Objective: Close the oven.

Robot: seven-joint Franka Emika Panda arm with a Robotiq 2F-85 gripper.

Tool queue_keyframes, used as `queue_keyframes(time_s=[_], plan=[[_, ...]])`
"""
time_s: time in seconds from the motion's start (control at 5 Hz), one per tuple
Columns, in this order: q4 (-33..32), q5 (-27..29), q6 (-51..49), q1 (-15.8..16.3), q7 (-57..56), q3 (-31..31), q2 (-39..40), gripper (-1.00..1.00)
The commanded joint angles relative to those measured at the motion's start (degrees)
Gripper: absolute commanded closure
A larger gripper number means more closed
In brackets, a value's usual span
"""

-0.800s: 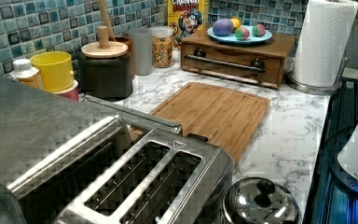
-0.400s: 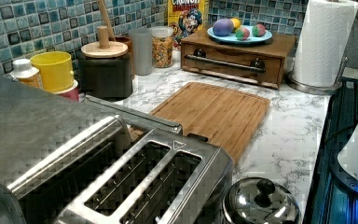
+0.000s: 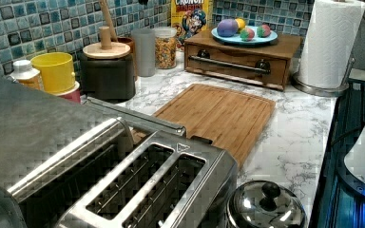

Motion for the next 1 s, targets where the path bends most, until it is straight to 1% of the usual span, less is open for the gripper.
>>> queue_keyframes(time_s=[0.2,0.4,0.6,0.8,1.0], plan=[[-15.54,16.46,6.80,-1.89,-24.90,-4.14,-6.29,1.00],[-19.39,24.96,9.68,-2.00,-34.81,-3.71,-6.83,1.00],[-17.21,31.21,6.16,-1.72,-45.07,-3.49,-1.61,1.00],[-16.84,37.45,6.29,-1.70,-51.12,-4.62,1.75,1.00],[-16.84,42.35,7.15,-2.83,-55.64,-4.58,4.90,1.00]])
